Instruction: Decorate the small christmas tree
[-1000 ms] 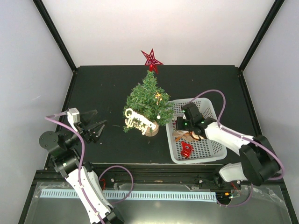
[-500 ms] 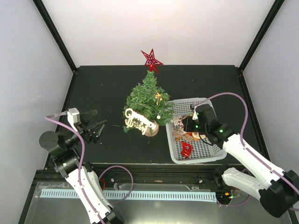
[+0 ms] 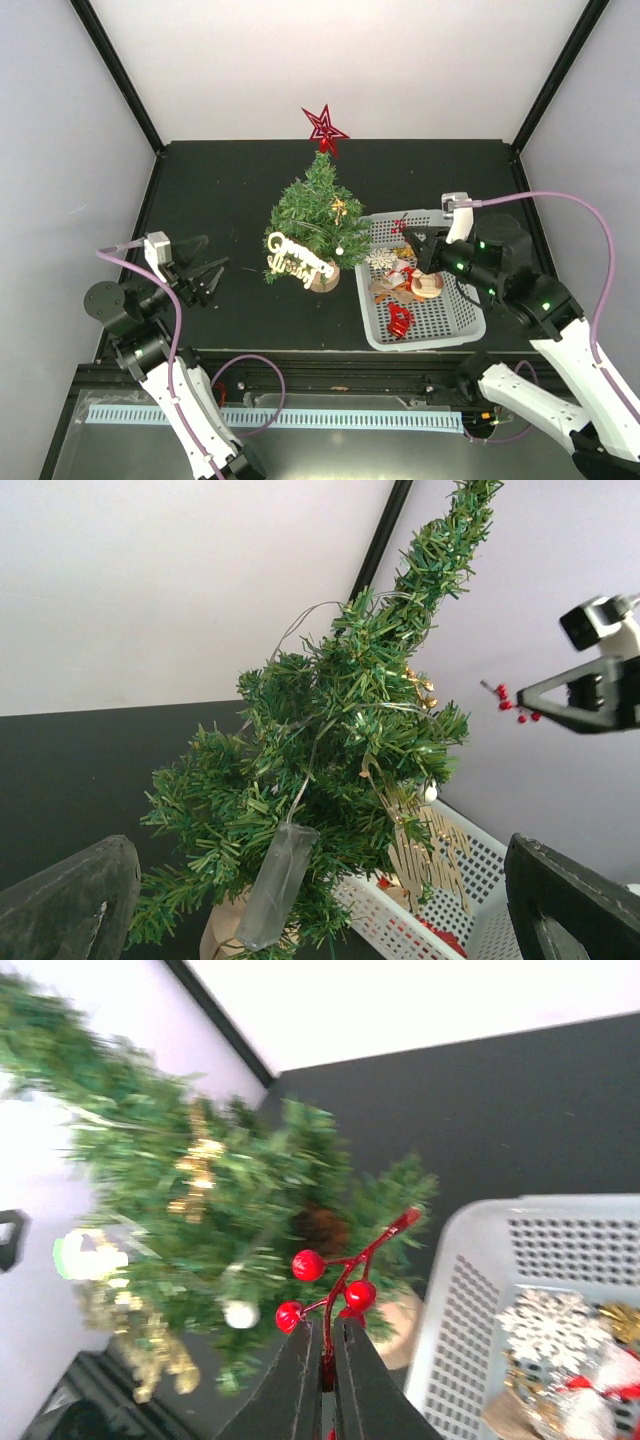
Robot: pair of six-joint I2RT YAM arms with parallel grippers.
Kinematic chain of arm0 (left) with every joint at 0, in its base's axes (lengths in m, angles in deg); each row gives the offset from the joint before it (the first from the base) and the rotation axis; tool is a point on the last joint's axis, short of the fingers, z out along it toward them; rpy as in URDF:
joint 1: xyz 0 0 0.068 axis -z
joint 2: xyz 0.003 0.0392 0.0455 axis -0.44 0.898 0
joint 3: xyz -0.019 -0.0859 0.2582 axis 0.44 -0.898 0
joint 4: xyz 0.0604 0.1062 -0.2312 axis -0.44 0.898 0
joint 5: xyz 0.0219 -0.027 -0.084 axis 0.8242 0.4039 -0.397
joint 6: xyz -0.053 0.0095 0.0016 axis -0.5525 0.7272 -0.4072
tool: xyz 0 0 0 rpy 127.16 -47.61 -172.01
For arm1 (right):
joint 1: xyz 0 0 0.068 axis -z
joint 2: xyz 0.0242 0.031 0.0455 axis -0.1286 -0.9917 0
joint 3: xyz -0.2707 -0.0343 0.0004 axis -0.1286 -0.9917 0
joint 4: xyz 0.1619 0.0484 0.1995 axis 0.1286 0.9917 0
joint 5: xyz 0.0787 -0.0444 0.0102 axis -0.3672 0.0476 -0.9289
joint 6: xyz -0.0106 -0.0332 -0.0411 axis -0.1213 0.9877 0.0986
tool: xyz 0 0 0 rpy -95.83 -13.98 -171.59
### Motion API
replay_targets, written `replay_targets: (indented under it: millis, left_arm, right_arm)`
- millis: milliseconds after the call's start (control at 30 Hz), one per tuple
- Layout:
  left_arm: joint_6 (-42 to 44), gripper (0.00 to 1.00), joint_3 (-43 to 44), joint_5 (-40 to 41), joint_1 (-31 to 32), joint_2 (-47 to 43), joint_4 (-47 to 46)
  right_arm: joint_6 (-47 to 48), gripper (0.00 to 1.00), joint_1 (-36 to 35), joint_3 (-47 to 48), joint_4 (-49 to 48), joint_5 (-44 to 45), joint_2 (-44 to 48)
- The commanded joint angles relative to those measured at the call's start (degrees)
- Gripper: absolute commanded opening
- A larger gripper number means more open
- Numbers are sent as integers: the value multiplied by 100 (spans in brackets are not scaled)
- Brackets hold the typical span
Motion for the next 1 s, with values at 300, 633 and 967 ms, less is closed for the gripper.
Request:
replay_targets:
  millis: [300, 633, 967]
  left_arm:
    - [20, 99, -51, -19, -94, -270, -14]
    - [3, 99, -73, -36, -99, -333, -51]
    - [-74, 99, -108, -64, -107, -347, -144]
  right_arm:
    - [204, 4, -1719, 1879, -12, 385, -1694]
    - [323, 4, -1739, 2373, -249, 118, -2552]
    - [371, 4, -1739, 2384, -338, 79, -2910]
